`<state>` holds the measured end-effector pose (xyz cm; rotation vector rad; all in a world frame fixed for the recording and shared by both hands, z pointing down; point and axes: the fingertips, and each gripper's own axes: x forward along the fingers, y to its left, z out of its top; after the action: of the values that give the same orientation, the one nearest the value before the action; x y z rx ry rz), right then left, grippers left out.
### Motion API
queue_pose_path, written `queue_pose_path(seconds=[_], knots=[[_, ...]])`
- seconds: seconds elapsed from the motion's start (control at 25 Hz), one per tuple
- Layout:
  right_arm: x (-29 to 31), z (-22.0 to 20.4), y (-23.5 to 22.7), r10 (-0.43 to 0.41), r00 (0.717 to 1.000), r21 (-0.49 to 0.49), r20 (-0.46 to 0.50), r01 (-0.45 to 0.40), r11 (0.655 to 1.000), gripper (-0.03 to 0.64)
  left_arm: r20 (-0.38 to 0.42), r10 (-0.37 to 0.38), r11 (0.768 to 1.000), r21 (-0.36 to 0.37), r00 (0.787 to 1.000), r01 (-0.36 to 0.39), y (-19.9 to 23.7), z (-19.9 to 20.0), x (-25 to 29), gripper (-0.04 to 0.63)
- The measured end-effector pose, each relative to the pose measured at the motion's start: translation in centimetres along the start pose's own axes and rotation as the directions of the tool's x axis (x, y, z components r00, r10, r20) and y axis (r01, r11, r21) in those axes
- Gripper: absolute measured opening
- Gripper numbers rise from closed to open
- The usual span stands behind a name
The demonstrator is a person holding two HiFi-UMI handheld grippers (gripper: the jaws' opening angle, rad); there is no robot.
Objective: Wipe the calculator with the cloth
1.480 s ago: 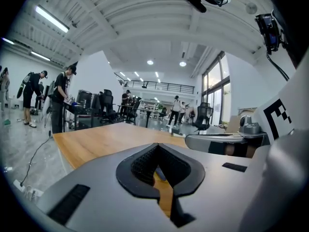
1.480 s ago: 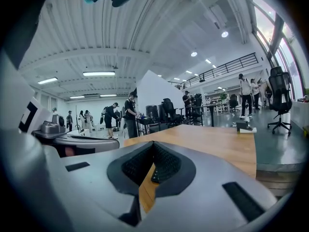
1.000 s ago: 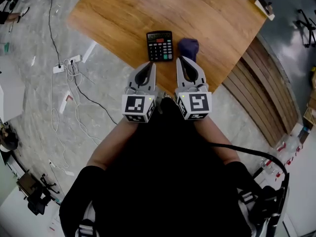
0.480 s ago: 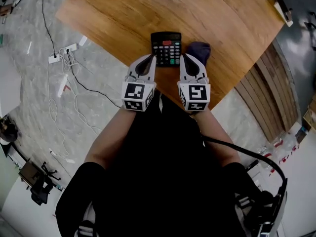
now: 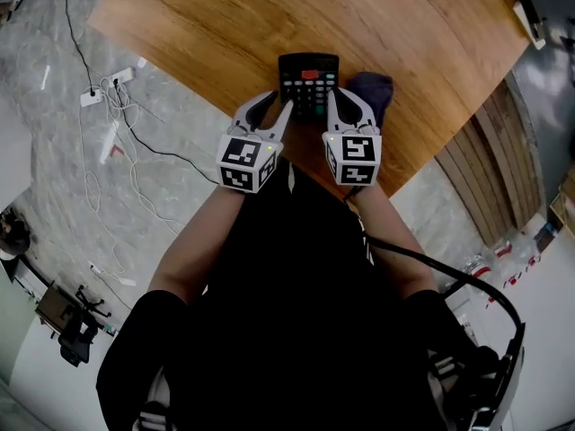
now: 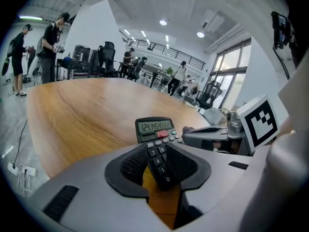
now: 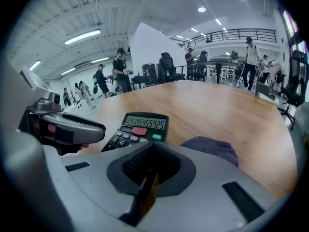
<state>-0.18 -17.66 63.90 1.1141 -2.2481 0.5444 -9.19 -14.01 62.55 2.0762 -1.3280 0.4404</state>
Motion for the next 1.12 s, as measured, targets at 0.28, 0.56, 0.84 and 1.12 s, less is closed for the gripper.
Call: queue_pose_path(seconds=[0.28,0.56,0.84,1.12], knots=[[0.5,-0.4,-0.1,-0.025,0.999,-0.004,-0.037,0.025,1.0,0.014,-0.027,-0.058,0.997,-0.053,0.998,0.056,0.4,-0.3,0.5,0.163],[0.5,-0.8,-1.0,-0.042,0.998,0.052,-0.039,0.044,0.998,0.014,0.011,-0.117,0.982,-0.146,0.993,0.117,0.9,0.4,0.8,0.17],[0.5,-0.7,-1.2,-0.05,0.998,0.052,-0.032,0.051,0.997,0.014,-0.072,-0.195,0.954,-0.243,0.978,0.173,0.5,-0.9,2.1,0.17],[0.4,-0.5,-1.3,-0.043,0.999,0.078,-0.024,0.045,0.996,0.014,-0.132,-0.247,0.941,-0.268,0.96,0.205,-0.1,-0.9,3.1,0.172]])
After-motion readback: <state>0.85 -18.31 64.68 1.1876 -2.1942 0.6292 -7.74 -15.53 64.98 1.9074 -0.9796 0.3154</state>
